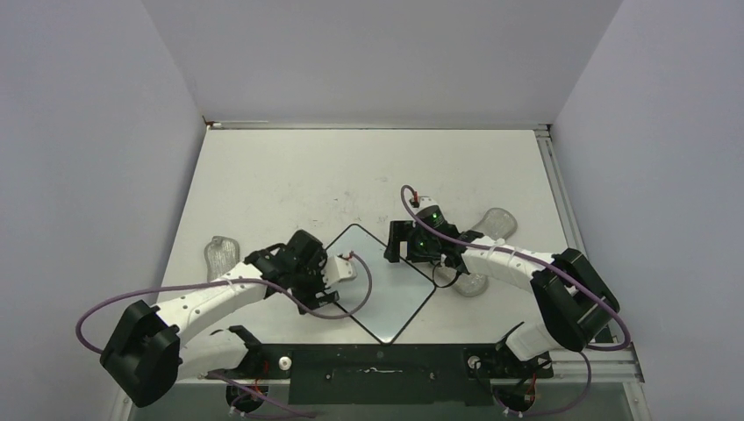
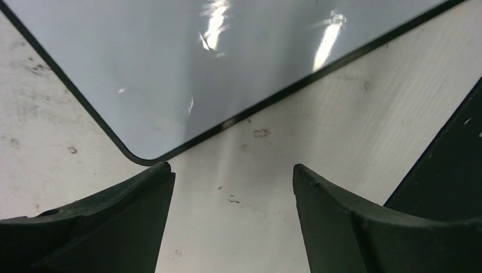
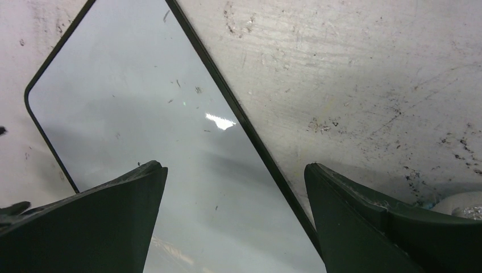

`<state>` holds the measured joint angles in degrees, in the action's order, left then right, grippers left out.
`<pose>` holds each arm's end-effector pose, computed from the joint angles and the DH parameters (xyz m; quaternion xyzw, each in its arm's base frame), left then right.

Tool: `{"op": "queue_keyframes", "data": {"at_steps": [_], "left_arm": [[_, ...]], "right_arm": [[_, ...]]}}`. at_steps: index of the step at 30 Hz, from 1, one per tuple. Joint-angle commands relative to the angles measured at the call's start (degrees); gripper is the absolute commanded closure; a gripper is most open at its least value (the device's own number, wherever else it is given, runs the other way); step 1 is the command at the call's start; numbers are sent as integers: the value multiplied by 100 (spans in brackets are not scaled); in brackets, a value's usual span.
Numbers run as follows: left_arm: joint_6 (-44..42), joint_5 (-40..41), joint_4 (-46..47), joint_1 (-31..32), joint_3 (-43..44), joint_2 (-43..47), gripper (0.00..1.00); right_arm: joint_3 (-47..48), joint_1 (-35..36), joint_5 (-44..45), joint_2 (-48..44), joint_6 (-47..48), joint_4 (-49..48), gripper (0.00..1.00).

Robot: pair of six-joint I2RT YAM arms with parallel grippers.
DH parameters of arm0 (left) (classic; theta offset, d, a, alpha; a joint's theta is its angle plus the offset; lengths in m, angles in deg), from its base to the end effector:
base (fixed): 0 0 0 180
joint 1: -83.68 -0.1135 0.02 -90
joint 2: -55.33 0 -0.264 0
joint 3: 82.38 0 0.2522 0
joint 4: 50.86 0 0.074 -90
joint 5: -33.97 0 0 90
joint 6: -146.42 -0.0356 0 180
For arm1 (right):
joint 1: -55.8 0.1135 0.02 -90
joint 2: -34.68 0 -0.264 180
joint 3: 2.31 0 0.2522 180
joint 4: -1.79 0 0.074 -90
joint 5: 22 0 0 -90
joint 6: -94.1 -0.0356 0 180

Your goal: Erase the whiteboard

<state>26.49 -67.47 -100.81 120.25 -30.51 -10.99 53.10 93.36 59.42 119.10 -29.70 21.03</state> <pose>0.1606 -0.1280 0.1941 0.5505 0.7993 -0.1098 0.2144 0.2247 0.1795 0.1725 -0.0572 0.9304 0.2640 0.2479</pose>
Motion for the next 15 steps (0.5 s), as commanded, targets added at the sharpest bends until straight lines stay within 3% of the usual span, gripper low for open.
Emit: {"op": "queue_keyframes", "data": {"at_steps": [1, 6, 8, 15], "left_arm": [[-459, 1230, 783, 669, -538, 301, 25], [-400, 1950, 1412, 1081, -841, 22, 25], [-391, 2181, 1765, 1156, -927, -161, 25], [-97, 2398, 2693, 883, -676, -1281, 25]], "right_arm": [[-23, -2, -142, 46, -76, -500, 2], [-172, 5, -302, 251, -255, -810, 0], [-304, 10, -345, 255, -362, -957, 10], [-1043, 30, -437, 111, -1008, -1529, 10]]}}
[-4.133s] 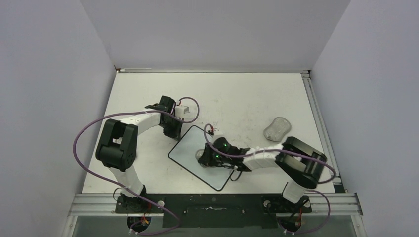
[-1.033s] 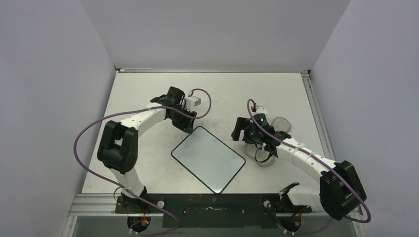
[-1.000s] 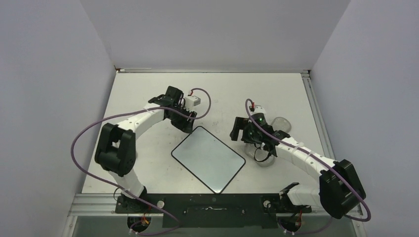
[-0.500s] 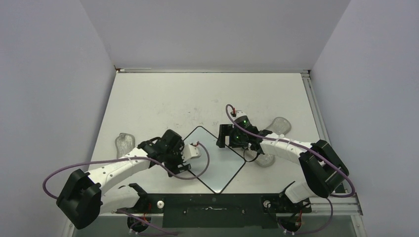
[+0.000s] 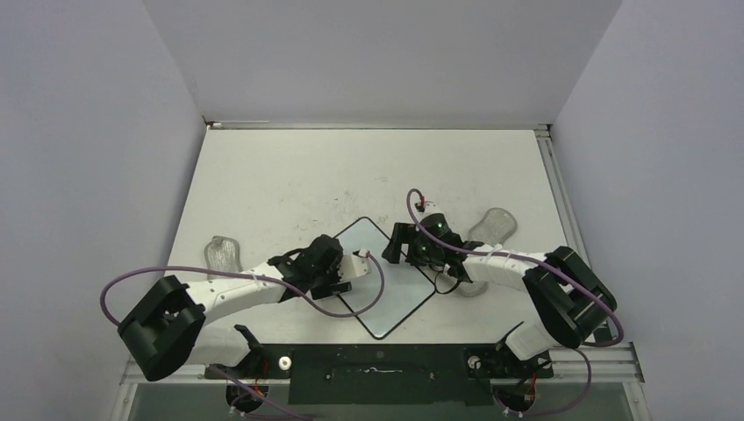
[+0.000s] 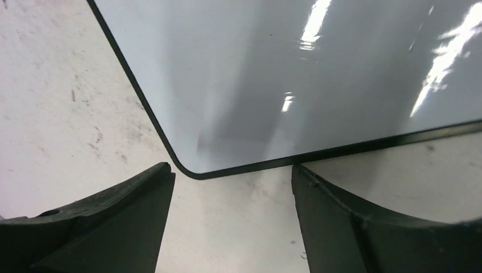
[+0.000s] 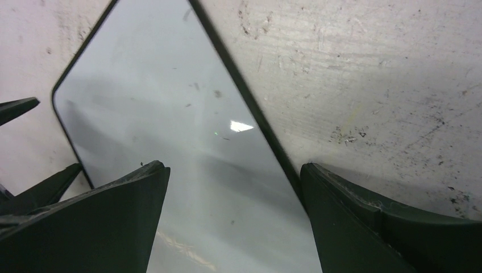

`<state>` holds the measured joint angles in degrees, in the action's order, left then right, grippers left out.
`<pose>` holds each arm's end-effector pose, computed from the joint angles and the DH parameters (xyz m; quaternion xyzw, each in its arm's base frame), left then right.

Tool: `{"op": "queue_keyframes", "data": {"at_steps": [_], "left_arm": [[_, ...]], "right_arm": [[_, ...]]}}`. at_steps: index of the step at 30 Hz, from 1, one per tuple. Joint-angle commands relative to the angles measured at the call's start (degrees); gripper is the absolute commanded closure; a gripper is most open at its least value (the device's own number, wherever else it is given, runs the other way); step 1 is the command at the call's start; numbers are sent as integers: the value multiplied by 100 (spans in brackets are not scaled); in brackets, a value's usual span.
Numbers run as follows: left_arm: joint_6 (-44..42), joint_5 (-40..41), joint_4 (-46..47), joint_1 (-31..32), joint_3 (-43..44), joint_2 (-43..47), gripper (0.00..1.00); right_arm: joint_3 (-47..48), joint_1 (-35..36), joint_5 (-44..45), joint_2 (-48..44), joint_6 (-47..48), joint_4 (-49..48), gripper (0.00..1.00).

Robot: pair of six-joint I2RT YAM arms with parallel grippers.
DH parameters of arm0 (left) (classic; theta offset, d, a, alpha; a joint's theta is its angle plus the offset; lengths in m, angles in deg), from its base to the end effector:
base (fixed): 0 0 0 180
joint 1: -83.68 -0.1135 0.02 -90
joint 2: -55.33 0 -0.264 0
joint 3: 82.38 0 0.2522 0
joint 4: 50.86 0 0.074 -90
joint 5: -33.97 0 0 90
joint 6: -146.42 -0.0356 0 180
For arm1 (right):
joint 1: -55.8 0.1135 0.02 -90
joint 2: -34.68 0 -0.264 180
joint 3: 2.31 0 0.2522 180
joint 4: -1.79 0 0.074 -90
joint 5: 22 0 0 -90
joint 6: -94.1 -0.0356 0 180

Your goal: Erase the whiteboard

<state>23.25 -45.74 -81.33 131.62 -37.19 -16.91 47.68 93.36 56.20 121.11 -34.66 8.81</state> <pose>0.1539 -0.1610 0.1583 0.6027 0.7428 0.0496 0.2873 0.2218 0.1798 0.1523 -0.0310 0.9142 0.3171 0.2506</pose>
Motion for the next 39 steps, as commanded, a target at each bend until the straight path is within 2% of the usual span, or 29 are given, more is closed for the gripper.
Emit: {"op": "queue_keyframes", "data": {"at_steps": [1, 4, 9, 15, 20, 24, 29, 34, 39], "left_arm": [[273, 127, 847, -476, 116, -833, 25], [503, -73, 818, -1063, 813, -1316, 26], [873, -198, 463, -1246, 1622, -1678, 26], [1553, -1003, -984, -1496, 2221, -1134, 26], [2213, -1635, -1687, -1779, 2181, -815, 28], [2368, -1420, -1478, -1731, 1871, -888, 36], [2059, -950, -1392, -1754, 1927, -1360, 53], [1431, -603, -650, -1780, 1467, -1321, 55], [1332, -811, -412, -1774, 1356, -1523, 57]], "right_arm": [[-650, 42, -93, -156, -642, -414, 10], [-988, 177, 49, -378, -969, -632, 10], [-1076, 444, 445, -745, -1186, -419, 10], [-395, 252, 872, -997, -755, 567, 10], [252, 110, 1146, -585, -348, 1250, 10], [552, 121, 1418, -173, -257, 1391, 10], [623, 129, 1317, 136, -322, 1230, 10], [746, 296, 1309, 395, -550, 1134, 10], [807, 611, 1333, 710, -1129, 994, 10]]}}
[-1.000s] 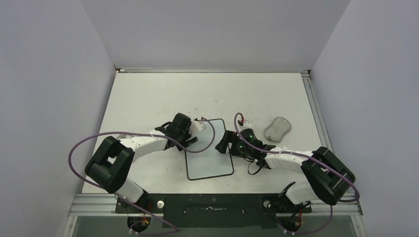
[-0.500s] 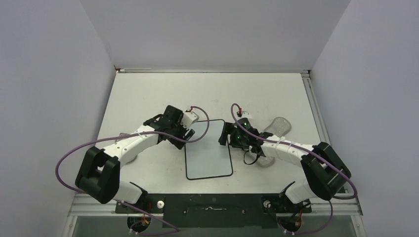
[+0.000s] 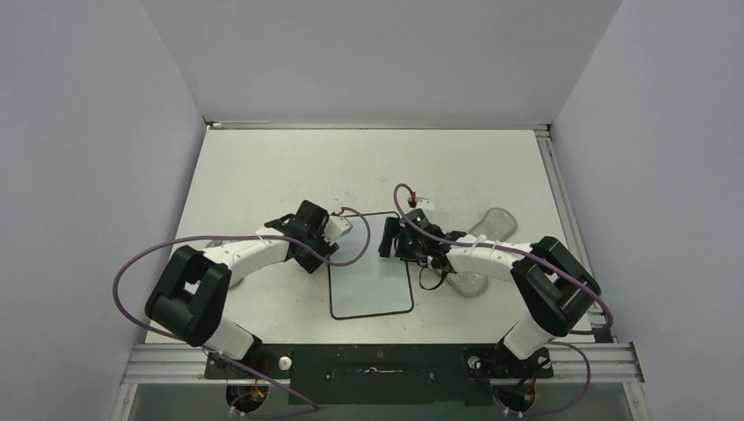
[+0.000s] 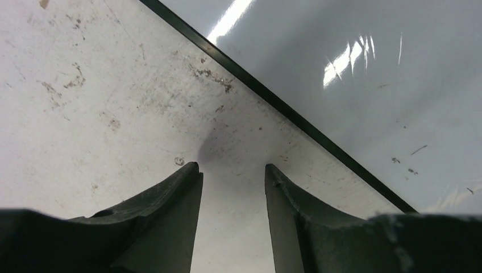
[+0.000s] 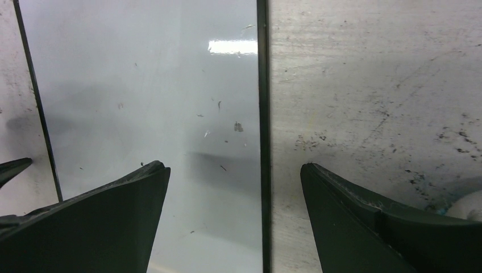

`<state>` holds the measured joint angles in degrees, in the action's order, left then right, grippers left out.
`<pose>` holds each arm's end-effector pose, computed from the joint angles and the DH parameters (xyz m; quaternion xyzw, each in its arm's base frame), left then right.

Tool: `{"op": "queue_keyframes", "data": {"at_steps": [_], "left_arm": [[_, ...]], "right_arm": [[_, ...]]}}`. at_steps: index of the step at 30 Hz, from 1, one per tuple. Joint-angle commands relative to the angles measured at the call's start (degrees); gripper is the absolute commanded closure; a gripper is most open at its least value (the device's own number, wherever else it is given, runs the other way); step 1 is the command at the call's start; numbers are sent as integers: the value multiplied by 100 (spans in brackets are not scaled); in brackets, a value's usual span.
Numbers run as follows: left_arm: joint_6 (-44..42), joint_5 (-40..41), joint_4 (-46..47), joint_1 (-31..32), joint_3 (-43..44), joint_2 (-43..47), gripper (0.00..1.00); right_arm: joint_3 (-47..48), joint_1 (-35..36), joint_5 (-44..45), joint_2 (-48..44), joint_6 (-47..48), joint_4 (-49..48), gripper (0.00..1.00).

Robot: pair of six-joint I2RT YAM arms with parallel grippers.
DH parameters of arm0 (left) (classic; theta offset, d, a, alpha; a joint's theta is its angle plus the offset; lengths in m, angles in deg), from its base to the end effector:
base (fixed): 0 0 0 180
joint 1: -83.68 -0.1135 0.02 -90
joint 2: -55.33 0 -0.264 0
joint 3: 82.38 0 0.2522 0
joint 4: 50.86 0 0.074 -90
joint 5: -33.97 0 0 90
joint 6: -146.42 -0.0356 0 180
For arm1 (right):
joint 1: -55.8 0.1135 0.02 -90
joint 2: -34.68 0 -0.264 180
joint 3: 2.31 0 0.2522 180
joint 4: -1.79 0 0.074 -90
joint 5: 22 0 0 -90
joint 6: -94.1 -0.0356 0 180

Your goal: Erase the whiteboard

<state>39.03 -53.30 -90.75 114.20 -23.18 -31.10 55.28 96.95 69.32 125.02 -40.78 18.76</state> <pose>0.2338 -0.1359 0.1607 0.3935 0.8974 0.0005 0.1997 0.2298 0.1998 0.1575 0.0345 0.9382 0.2270 0.2591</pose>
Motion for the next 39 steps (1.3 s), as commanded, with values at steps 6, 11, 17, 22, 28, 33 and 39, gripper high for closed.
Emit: {"op": "queue_keyframes", "data": {"at_steps": [6, 11, 17, 22, 28, 33, 39], "left_arm": [[-537, -271, 940, 84, -429, -77, 60], [-543, -514, 947, 26, -409, -176, 67], [-446, -1122, 937, -128, -434, 88, 68], [-325, -1551, 901, -411, -379, 122, 69], [-145, -1791, 855, -560, -244, 27, 71], [10, -1904, 827, -600, -145, -13, 73], [104, -1968, 779, -679, -78, 7, 75]], "right_arm": [[22, 325, -83, 307, -1122, -554, 10], [-57, 294, -877, 187, -1441, -1702, 9], [-461, 252, -1934, 25, -2091, -3653, 2], [-841, 232, -2212, -361, -2600, -5047, 6], [-1168, 238, -2285, -577, -3099, -6252, 16], [-1298, 234, -2270, -558, -3193, -6544, 19], [-1584, 266, -2255, -104, -3583, -7230, 21]]}}
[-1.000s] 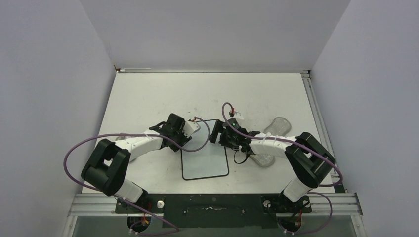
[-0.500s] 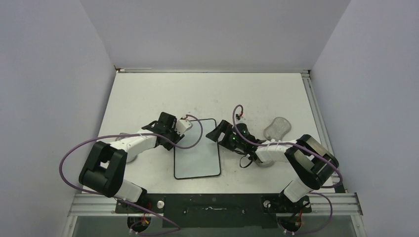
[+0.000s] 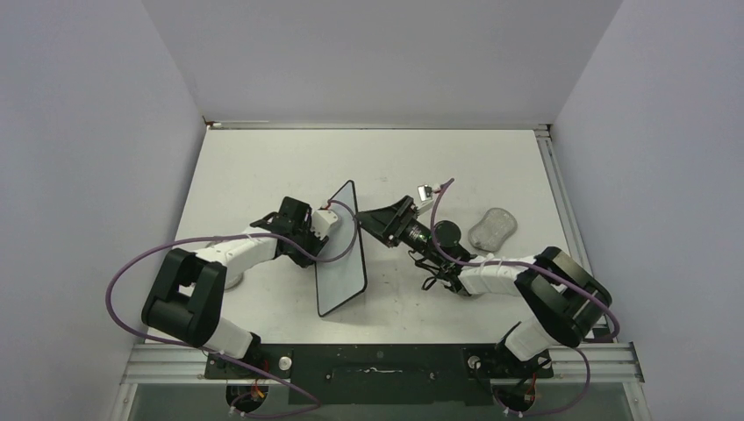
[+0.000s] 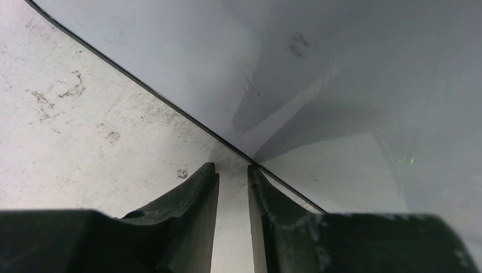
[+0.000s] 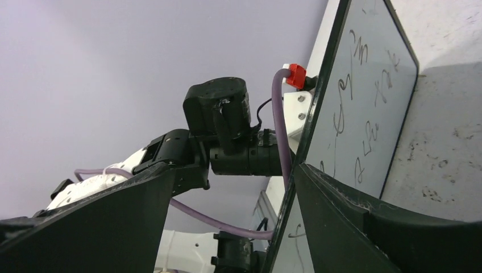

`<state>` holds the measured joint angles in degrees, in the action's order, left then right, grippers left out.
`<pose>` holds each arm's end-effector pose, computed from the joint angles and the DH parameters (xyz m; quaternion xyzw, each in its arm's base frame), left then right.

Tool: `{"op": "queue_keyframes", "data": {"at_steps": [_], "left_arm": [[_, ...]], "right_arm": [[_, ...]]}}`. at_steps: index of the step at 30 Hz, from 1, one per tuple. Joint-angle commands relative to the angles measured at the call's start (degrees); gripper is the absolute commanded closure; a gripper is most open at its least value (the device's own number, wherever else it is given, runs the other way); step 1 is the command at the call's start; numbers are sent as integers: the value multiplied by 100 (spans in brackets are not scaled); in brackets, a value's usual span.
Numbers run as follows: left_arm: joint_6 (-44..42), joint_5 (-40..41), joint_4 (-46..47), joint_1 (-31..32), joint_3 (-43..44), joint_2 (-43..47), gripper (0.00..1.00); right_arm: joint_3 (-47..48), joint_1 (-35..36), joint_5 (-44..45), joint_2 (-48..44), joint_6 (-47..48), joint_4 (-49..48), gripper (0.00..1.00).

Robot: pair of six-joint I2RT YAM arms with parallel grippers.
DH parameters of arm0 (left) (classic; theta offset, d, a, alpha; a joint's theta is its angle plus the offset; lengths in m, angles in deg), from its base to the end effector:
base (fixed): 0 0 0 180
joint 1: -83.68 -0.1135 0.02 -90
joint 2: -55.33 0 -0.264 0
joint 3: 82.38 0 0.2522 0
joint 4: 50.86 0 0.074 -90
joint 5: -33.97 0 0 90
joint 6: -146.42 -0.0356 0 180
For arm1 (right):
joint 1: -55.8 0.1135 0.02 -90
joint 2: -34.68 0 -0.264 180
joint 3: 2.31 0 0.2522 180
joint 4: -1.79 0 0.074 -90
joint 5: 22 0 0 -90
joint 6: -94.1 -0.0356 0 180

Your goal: Erase the whiteboard

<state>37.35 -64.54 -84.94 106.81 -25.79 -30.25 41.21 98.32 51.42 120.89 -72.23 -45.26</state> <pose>0.2460 -0.1108 0.1571 0.3653 0.8986 -0.0803 0.2295 0.2111 0.2074 0.2141 0.0944 0.6743 0.6748 0.2848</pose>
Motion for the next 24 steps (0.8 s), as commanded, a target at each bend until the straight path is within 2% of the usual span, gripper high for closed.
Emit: {"op": "queue_keyframes", "data": {"at_steps": [1, 9, 14, 20, 24], "left_arm": [[272, -834, 195, 53, 174, -69, 75], [368, -1127, 101, -224, 199, -97, 78], [377, -1181, 23, -340, 276, -204, 81], [412, -1401, -47, -482, 355, -187, 85], [422, -1489, -75, -558, 392, -229, 86]], "right_arm": [[-210, 125, -453, 386, -500, -926, 21], [-261, 155, -342, 742, -796, -1441, 24], [-166, 162, -356, 475, -527, -917, 30], [7, 153, -414, -9, 6, 453, 47], [20, 142, -434, -63, 173, 900, 59]]}}
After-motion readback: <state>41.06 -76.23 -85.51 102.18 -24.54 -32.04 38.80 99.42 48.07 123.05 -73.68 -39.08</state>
